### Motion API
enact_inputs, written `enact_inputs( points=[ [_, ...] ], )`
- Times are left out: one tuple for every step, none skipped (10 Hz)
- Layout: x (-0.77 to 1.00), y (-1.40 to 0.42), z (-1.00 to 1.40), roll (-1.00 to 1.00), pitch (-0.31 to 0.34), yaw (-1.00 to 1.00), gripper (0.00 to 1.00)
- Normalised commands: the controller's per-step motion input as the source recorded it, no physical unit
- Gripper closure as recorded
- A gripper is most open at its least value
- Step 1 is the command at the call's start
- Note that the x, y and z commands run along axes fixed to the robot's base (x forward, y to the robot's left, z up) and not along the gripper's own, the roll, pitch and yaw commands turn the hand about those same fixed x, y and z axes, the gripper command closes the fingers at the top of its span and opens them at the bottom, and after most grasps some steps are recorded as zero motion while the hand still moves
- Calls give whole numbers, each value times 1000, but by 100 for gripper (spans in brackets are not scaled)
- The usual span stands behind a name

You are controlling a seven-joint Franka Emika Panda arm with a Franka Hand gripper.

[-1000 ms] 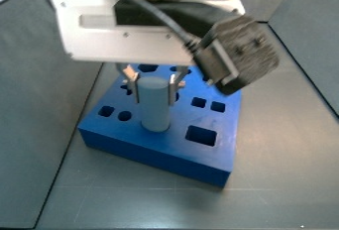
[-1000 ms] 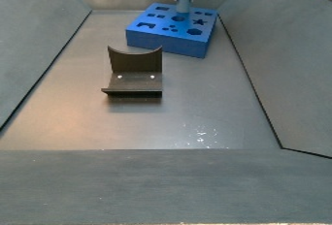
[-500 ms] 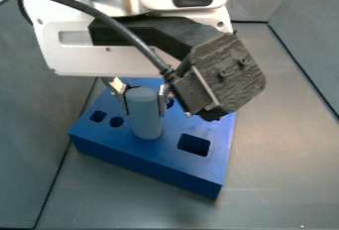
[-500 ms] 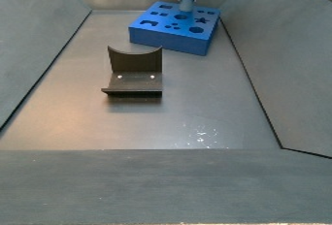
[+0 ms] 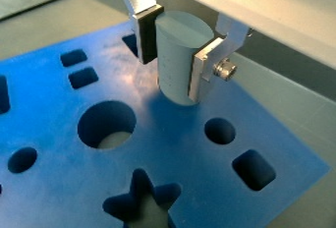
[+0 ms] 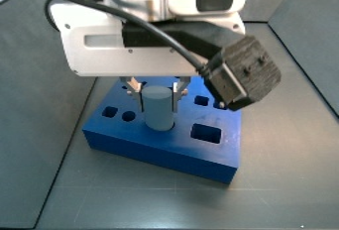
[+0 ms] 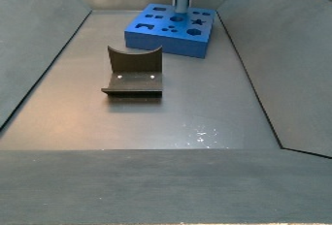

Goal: Pick up the oval object. Move up. Move to above the board. Insert the oval object.
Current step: Insert the oval object.

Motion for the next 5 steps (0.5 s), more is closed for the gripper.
enact_inputs(
  points=[
    [280,-51,-500,261,201,-449,100],
    [274,-46,-714,224,124,-371,100],
    [231,0,-329,4,0,-40,100],
    [0,0,0,0,-6,0,100],
    [-49,-194,-106,39,-156,117,100]
  ],
)
